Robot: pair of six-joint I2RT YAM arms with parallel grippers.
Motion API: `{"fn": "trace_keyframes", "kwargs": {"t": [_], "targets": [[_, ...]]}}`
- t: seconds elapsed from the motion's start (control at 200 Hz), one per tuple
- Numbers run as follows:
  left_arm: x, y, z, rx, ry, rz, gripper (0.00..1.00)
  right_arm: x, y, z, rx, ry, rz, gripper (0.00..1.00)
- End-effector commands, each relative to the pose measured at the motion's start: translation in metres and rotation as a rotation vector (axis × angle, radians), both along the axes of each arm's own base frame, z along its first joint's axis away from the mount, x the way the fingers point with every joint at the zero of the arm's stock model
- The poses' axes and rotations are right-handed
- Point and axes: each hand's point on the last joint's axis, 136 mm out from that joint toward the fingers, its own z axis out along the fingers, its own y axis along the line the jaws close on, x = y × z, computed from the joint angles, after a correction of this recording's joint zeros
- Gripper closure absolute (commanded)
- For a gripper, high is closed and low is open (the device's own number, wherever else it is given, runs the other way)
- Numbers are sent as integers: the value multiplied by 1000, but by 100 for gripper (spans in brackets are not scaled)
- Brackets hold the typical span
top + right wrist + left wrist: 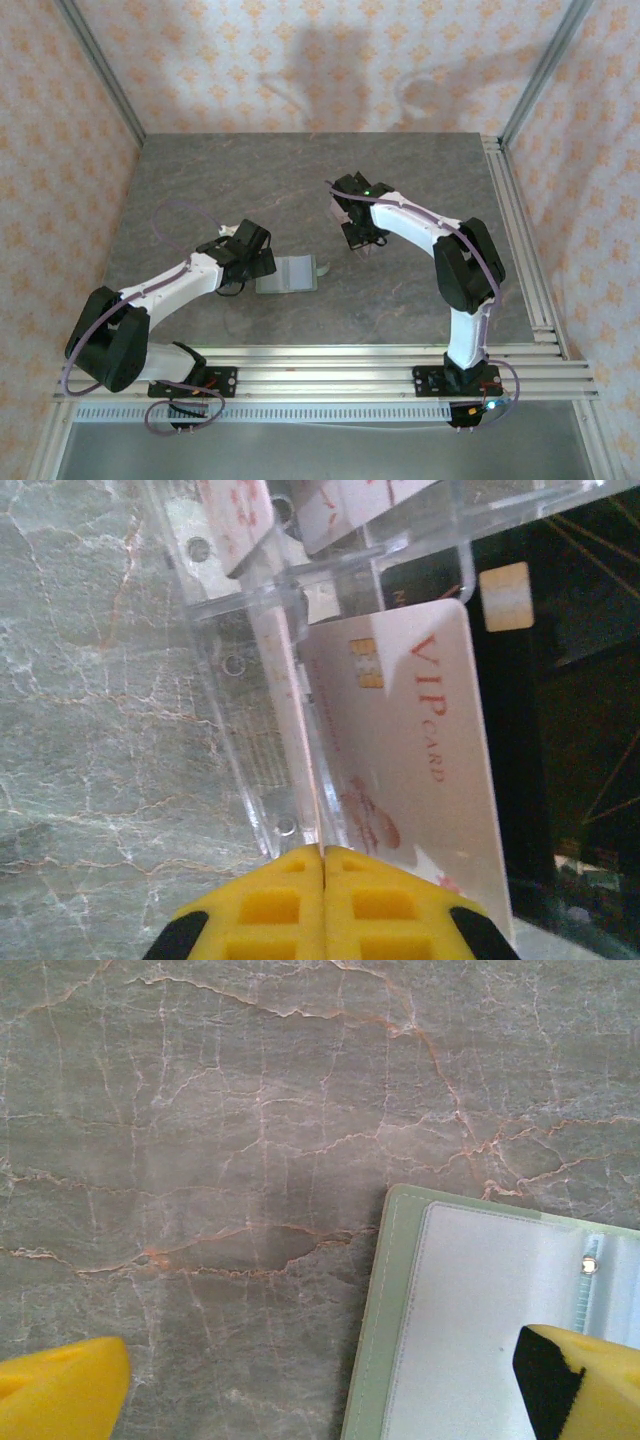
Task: Put the credit cards into the card holder
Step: Pick up the credit card from the storage box.
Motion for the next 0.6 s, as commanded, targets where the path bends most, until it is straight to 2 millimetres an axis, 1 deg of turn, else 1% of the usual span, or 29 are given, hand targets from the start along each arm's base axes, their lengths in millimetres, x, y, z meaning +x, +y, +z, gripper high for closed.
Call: {"fn": "trace_keyframes", "kwargs": {"t": [0.0, 0.07, 0.155, 0.215, 0.335, 0.415, 0.49, 0.595], "targets": [[0, -1, 2, 3, 4, -2, 0, 1, -2, 4, -32, 9, 10, 100], [0, -1, 2, 4, 4, -2, 0, 1, -1, 6, -24, 14, 12, 100], [0, -1, 3, 5, 4, -2, 0, 0, 1, 13, -14, 16, 16, 100], [1, -1, 4, 9, 3, -2, 0, -1, 2, 21, 2, 10, 16, 100], [0, 2, 4, 23, 8, -3, 0, -2, 8, 44, 63, -18, 12, 100], [-1, 3, 3, 38, 12, -5, 0, -6, 16, 62, 136, -33, 7, 100], [-1, 6, 2, 56, 17, -5, 0, -11, 25, 74, 217, -33, 1, 100], [-5, 9, -2, 70, 31, -8, 0, -18, 43, 84, 358, -18, -18, 100]]}}
